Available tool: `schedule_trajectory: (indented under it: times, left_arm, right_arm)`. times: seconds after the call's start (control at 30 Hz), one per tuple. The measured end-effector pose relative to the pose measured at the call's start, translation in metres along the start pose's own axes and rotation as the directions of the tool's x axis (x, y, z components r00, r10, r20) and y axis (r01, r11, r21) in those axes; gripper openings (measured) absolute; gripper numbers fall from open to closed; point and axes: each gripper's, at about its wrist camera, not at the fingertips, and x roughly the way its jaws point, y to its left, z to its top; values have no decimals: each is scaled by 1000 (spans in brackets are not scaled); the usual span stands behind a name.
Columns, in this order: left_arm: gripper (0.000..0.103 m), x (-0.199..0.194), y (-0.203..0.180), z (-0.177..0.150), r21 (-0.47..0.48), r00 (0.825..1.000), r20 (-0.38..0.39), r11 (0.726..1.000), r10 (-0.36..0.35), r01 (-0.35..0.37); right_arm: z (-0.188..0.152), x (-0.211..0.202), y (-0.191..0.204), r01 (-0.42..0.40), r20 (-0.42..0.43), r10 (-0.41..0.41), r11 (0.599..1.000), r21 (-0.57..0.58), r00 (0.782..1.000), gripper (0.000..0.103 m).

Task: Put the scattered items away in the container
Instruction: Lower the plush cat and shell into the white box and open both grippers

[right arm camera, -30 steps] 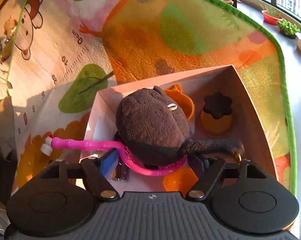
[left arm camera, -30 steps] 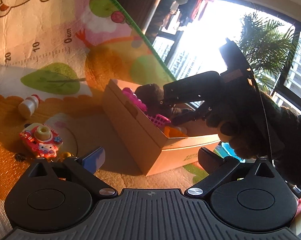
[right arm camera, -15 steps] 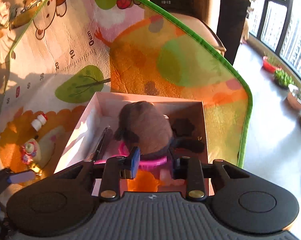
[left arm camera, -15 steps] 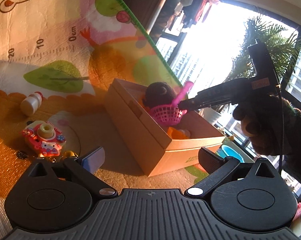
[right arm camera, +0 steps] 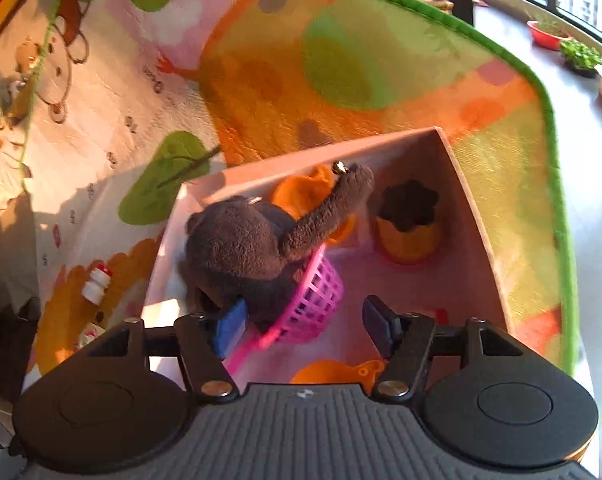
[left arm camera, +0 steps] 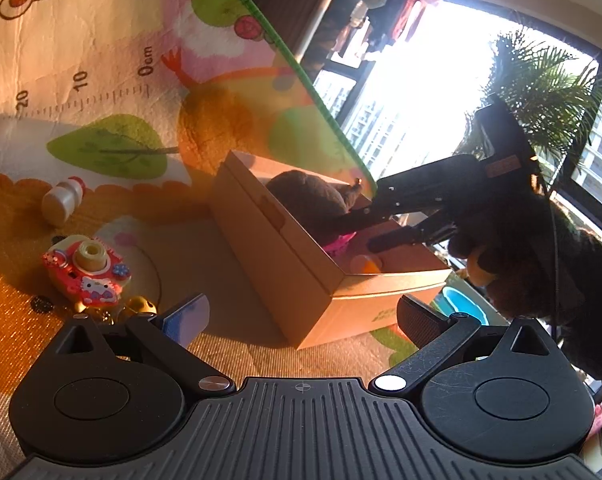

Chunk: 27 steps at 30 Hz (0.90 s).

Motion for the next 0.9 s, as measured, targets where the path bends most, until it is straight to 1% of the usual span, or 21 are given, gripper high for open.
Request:
schedule_trajectory:
  times: [0.07,0.17,0.23,0.33,0.37,0.4,0.47,0.5,0.53,0.57,0.63,0.7,0.73,0.8,0.83,0.87,0.9]
  left_arm:
    - [102,1,1,0,-3,1000,-5,1000,-1,1]
    - [102,2,2,1,-10,1000,-10,1000,0,0]
    - [102,3,3,1,-16,1000,-12,1000,0,-1]
    - [102,3,4,1,-22,1000,-12,1000,1,-1]
    - [102,3,4,1,-21,1000,-12,1000,1,-1]
    - [102,3,3,1,-20,1000,-12,1000,1,-1]
    - [103,2,3,0,-17,1000,-11,1000,1,-1]
    - [103,2,3,0,-16,1000,-11,1000,1,-1]
    - [103,3,3,0,-17,1000,-12,1000,1,-2]
    - [103,3,3,0,-18,1000,-13,1000,2,-2]
    - [103,2,3,0,-20,1000,-14,1000,3,-3]
    - [103,3,3,0,-20,1000,-15,1000,2,-3]
    - [103,3,3,0,-20,1000,-16,1000,2,-2]
    - [103,3,4,0,-22,1000,-18,1000,2,-2]
    - [103,3,4,0,-24,1000,-19,1000,2,-2]
    - [103,3,5,0,-27,1000,-20,1000,2,-2]
    - [103,3,5,0,-30,1000,-21,1000,2,-3]
  right_arm:
    - [1,3,5,-17,10,17,1000,-26,1000,60]
    - [2,-4,15,31,52,-25,993,-111,998,44]
    - [3,-17,16,113,109,-97,982,-148,989,36]
    - [7,-34,14,264,199,-225,943,-201,954,16]
    - [7,-37,13,295,215,-248,929,-222,945,13]
    - [8,-39,12,296,209,-250,926,-234,945,13]
    - [8,-42,8,220,161,-187,949,-224,969,14]
    - [9,-44,8,184,149,-155,961,-208,977,15]
    - [10,-47,8,162,158,-132,968,-193,979,16]
    - [11,-49,11,150,181,-116,971,-185,977,20]
    - [17,-47,20,146,221,-104,972,-184,970,20]
    - [25,-37,32,147,232,-99,969,-200,968,20]
    - [28,-29,39,154,236,-101,964,-218,967,20]
    - [34,-12,46,189,237,-132,952,-239,963,20]
    - [35,-3,47,195,217,-144,953,-232,965,20]
    - [36,5,46,180,172,-144,959,-217,974,20]
    - [35,11,43,154,118,-133,969,-192,984,23]
